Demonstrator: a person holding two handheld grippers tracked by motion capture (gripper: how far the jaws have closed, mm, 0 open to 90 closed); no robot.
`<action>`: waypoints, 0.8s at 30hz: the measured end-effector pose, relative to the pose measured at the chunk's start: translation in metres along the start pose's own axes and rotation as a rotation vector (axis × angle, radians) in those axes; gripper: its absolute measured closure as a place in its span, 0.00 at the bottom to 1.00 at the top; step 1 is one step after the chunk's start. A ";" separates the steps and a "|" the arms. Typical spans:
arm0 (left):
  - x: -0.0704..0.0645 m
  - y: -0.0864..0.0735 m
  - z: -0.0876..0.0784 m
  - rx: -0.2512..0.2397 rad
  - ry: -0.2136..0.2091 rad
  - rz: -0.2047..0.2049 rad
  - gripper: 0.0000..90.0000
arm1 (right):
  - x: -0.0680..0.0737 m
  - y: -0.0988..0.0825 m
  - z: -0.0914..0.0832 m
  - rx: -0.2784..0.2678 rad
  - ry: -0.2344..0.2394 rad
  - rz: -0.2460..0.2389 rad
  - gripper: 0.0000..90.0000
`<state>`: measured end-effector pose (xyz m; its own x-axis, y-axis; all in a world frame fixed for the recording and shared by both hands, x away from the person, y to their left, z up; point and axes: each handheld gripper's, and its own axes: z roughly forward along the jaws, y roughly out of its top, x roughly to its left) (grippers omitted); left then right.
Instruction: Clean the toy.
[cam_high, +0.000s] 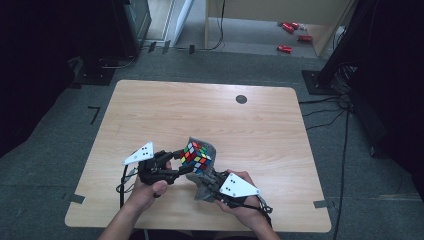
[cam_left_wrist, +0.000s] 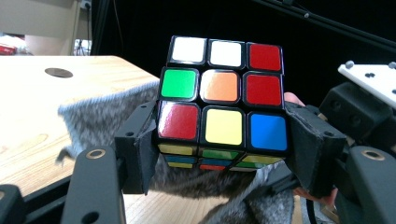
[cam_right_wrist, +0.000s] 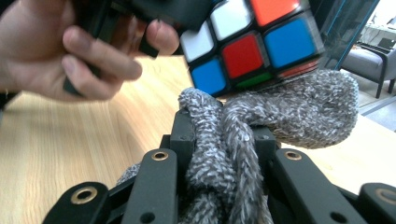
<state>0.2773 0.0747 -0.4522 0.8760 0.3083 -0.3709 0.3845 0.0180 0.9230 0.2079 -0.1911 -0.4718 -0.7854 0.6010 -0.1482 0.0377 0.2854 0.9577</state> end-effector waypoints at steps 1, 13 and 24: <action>0.000 0.000 0.000 0.003 -0.001 0.003 0.39 | 0.001 0.000 0.000 0.011 -0.005 -0.018 0.79; 0.000 -0.002 0.003 0.016 -0.003 0.006 0.39 | -0.010 0.000 -0.007 -0.012 -0.047 0.015 0.80; 0.000 -0.003 0.002 0.032 0.017 0.027 0.39 | -0.018 0.001 -0.013 -0.037 -0.047 0.067 0.80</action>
<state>0.2771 0.0726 -0.4552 0.8814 0.3240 -0.3437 0.3699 -0.0210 0.9288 0.2140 -0.2111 -0.4653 -0.7523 0.6522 -0.0937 0.0657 0.2157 0.9742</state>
